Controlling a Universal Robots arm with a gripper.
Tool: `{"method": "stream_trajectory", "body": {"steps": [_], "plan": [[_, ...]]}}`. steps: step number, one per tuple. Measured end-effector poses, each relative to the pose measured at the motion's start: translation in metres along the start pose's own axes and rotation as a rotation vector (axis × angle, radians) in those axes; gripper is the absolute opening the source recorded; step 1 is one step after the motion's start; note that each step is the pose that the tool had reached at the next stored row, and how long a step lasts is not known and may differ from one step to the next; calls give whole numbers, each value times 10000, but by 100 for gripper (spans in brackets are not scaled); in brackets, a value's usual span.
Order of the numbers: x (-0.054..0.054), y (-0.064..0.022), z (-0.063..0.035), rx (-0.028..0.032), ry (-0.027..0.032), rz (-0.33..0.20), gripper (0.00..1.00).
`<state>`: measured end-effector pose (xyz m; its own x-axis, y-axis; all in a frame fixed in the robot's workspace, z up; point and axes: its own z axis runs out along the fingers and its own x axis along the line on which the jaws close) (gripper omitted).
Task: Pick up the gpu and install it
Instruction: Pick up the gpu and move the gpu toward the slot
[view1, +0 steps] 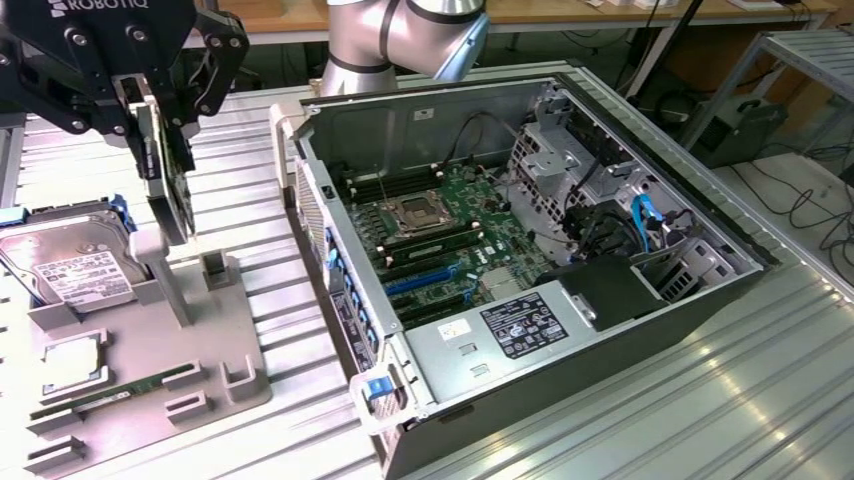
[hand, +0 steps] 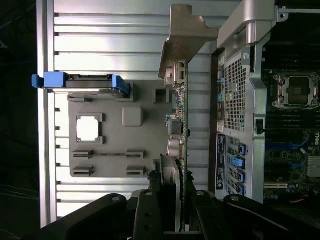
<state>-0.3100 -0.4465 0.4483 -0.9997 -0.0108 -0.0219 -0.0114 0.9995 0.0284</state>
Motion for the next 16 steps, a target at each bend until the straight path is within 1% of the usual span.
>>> {"method": "stream_trajectory", "body": {"steps": [6, 9, 16], "plan": [[0, 0, 0, -6, 0, 0, 27], [-40, 5, 1, 4, 1, -1, 27], [-47, 6, 1, 5, 0, 0, 27]]}}
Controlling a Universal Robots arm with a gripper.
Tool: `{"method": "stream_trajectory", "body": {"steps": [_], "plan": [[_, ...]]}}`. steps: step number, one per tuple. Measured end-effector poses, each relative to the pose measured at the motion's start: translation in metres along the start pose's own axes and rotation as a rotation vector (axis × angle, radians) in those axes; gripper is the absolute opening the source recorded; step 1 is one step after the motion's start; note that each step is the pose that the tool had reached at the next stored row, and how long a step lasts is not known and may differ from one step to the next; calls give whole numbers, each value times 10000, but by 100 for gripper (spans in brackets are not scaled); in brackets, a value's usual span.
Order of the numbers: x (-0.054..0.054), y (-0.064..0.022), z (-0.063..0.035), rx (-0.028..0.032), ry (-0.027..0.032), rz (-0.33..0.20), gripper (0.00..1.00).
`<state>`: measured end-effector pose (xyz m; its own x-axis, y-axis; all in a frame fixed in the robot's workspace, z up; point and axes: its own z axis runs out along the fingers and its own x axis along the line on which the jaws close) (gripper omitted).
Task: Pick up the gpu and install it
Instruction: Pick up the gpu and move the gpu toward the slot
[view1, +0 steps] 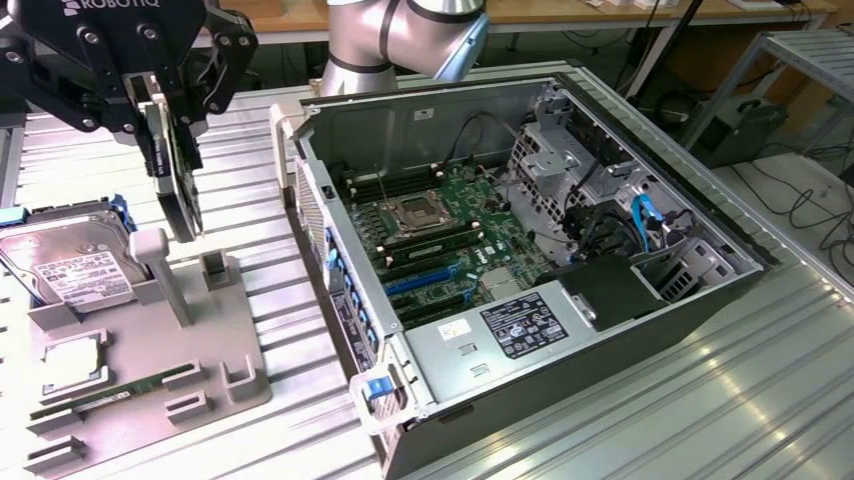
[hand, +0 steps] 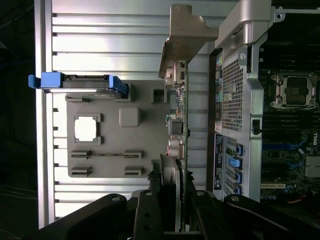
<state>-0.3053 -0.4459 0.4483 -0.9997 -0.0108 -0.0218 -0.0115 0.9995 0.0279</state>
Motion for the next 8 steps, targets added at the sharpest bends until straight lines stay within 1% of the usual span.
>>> {"method": "stream_trajectory", "body": {"steps": [8], "plan": [[-22, 0, 0, 0, 0, -2, 27]]}}
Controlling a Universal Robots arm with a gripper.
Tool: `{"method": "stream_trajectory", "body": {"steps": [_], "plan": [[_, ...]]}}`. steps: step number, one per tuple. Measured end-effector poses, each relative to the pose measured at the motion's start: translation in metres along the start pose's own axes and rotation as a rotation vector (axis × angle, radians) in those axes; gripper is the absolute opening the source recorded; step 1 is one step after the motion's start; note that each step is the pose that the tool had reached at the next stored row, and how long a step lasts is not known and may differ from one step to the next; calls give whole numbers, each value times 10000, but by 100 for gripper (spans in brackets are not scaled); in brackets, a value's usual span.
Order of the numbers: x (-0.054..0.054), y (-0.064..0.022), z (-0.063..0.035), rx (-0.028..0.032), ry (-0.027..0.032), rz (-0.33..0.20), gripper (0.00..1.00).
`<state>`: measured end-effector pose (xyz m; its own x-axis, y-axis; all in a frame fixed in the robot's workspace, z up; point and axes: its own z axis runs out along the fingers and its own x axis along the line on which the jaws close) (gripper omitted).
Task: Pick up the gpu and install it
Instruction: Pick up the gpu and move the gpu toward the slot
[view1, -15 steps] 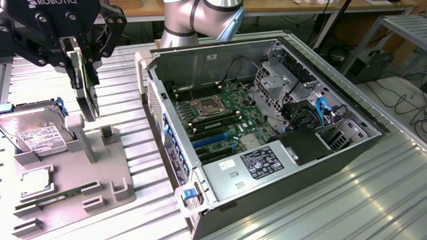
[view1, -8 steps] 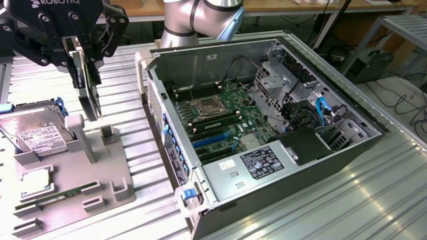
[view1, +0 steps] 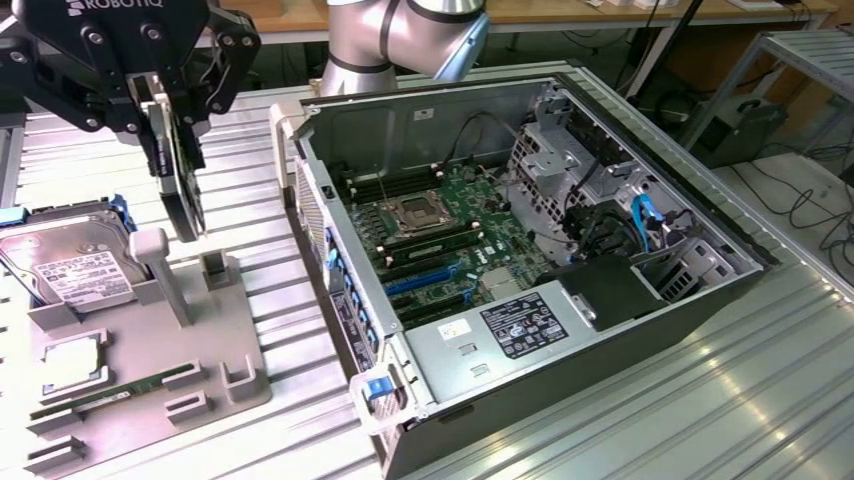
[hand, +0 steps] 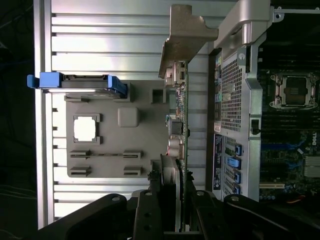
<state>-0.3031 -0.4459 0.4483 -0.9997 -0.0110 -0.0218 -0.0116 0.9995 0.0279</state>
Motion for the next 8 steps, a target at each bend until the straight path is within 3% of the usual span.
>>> {"method": "stream_trajectory", "body": {"steps": [8], "plan": [[-27, -1, 1, -1, 0, 1, 27]]}}
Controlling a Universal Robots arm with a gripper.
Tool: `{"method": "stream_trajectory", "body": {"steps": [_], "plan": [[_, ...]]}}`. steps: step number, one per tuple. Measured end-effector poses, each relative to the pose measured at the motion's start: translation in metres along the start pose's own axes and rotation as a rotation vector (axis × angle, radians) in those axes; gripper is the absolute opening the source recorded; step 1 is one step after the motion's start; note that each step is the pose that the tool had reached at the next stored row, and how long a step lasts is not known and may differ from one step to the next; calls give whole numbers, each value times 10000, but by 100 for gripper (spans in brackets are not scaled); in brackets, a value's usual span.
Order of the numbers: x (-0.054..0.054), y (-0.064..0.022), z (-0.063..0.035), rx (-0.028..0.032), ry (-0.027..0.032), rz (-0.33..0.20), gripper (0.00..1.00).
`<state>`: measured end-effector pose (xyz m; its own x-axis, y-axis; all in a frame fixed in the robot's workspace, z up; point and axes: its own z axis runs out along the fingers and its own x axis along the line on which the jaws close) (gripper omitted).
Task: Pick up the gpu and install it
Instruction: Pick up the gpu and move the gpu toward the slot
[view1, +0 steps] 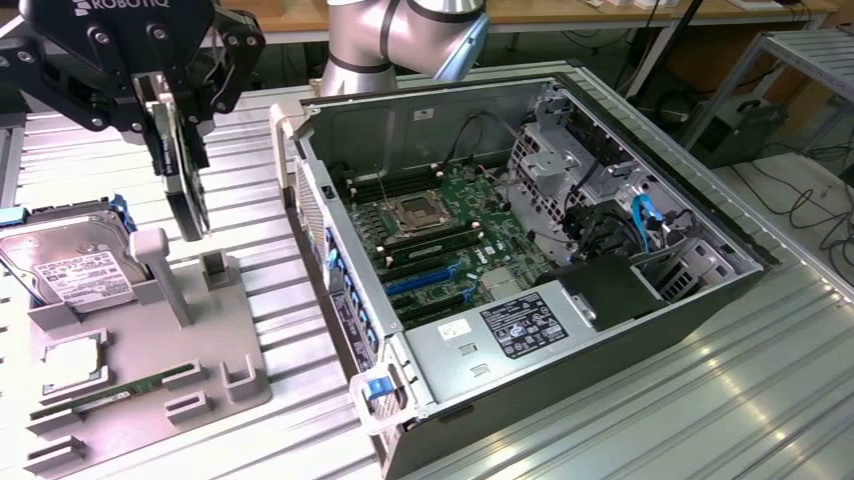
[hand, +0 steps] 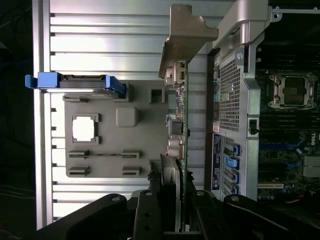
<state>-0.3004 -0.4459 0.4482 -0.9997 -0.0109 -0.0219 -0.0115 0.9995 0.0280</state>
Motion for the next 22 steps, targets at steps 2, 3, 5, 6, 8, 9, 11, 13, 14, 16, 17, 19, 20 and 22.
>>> {"method": "stream_trajectory", "body": {"steps": [2, 3, 5, 6, 8, 9, 11, 13, 14, 16, 17, 19, 20, 22], "plan": [[-11, 0, 0, 0, 0, 0, 27], [-15, 0, 0, 1, 0, 0, 27], [-17, 0, 2, -1, -1, 2, 27], [-22, 0, 2, -1, -1, 0, 27], [-24, 0, 2, 0, -1, 2, 27], [-32, 0, 2, 0, 0, 0, 27], [-45, -1, 3, 0, 0, 0, 27], [-57, -1, 4, 1, 0, 0, 27], [-63, -1, 4, 1, 1, 0, 27], [-69, -1, 5, 0, -1, 1, 27], [-74, -1, 5, 0, -1, 1, 27], [-83, -1, 5, 0, 0, 0, 27], [-86, -1, 5, 0, -1, 1, 27], [-100, -1, 5, 0, 0, 0, 27]]}}
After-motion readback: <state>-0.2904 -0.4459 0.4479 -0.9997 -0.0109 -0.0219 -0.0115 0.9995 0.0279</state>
